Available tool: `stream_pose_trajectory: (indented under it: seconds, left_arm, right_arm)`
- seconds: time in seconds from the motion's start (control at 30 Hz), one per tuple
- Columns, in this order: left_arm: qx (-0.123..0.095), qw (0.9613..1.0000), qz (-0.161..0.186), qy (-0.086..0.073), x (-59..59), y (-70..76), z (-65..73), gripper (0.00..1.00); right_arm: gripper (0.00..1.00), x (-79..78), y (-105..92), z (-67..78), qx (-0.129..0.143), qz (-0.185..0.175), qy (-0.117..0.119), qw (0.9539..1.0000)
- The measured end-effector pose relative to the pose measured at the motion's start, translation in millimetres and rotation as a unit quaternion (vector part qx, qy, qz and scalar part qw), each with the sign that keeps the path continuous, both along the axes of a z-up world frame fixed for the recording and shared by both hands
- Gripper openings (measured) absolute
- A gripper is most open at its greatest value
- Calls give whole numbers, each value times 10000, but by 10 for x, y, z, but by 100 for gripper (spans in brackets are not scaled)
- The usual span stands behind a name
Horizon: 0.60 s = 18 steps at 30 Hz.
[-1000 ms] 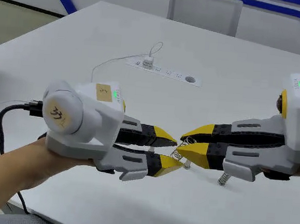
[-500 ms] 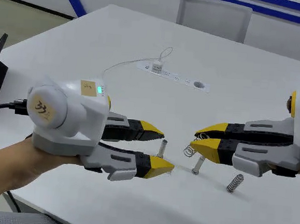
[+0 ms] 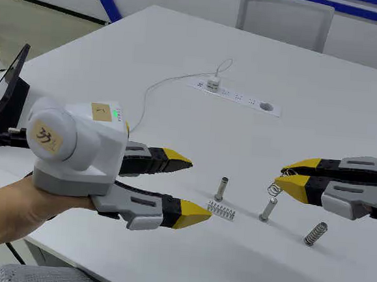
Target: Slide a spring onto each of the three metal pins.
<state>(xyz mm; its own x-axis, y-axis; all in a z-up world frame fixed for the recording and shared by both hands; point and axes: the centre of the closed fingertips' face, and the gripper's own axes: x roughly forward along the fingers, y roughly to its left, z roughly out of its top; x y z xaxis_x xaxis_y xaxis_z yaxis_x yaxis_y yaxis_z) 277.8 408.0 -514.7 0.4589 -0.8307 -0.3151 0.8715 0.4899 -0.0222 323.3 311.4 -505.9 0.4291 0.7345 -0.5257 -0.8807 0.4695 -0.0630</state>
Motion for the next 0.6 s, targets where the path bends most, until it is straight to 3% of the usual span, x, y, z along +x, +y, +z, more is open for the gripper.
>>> stream_pose_trajectory:
  seconds: [0.6]
  left_arm:
    - [-17, 9989, 403, 241, 90, 211, -160, 74]
  right_arm:
    - [11, 369, -193, -275, -55, -636, 187, 9978]
